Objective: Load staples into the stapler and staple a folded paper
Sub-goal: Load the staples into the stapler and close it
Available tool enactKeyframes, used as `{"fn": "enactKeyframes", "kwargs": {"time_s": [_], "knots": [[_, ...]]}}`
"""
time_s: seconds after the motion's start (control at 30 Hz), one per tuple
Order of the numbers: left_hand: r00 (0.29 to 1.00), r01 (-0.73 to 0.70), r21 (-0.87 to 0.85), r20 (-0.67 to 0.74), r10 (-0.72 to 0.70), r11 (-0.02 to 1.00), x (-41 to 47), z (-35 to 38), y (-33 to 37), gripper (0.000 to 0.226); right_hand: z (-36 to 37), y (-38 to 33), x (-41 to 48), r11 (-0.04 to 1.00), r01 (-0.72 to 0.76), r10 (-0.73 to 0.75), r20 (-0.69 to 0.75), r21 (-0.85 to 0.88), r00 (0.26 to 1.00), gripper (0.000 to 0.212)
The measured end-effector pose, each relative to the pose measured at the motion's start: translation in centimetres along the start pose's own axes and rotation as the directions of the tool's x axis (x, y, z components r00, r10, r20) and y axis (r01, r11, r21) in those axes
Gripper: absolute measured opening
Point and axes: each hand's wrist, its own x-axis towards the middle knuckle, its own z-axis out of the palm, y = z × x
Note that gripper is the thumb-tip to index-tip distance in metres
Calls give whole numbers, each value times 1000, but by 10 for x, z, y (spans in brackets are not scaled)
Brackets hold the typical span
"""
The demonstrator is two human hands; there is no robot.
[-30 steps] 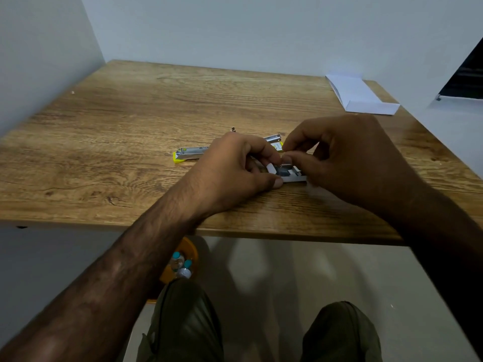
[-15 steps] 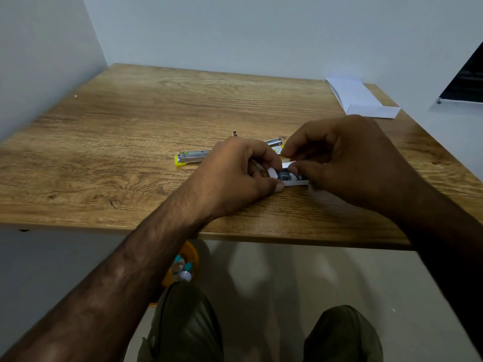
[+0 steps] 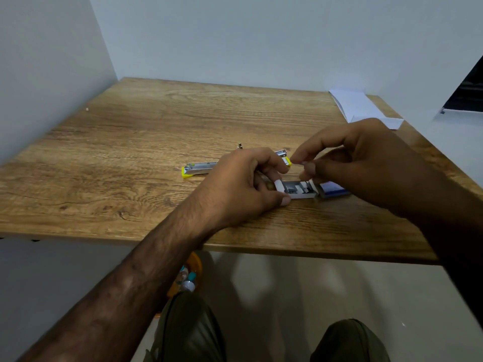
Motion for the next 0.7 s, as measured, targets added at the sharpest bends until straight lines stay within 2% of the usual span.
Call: {"fn": "enactKeyframes", "kwargs": {"time_s": [0.13, 0.23, 0.33, 0.37, 0.43, 0.5, 0.6, 0.7], "knots": [[1000, 2, -66, -14, -3, 998, -1, 0, 0, 47, -6, 9, 7, 988, -73, 71, 17, 134, 997, 29], [998, -16, -234, -55, 3, 972, -10, -6, -1, 51, -13, 16, 12, 963, -123, 118, 38, 238, 992, 27], [979, -111, -360, -201, 39, 927, -20, -17, -6, 36, -22, 22, 17, 947, -100, 94, 36, 305, 995, 26], [962, -147, -326, -267, 58, 934, -22, -23, -7, 30, -23, 23, 19, 943, -87, 78, 41, 321, 996, 24], [921, -174, -121, -371, 118, 977, -22, -40, -11, 22, -23, 23, 24, 939, -69, 55, 51, 337, 997, 23], [908, -118, 115, -389, 154, 986, -17, -55, -15, 24, -21, 22, 31, 937, -65, 49, 56, 343, 997, 21], [955, 43, 401, -286, 80, 915, -8, -63, -17, 44, -13, 18, 43, 955, -75, 49, 96, 288, 994, 19], [989, 115, 558, -143, -42, 822, 4, -57, -14, 69, 0, 14, 57, 995, -48, 38, 115, 86, 993, 18]]}}
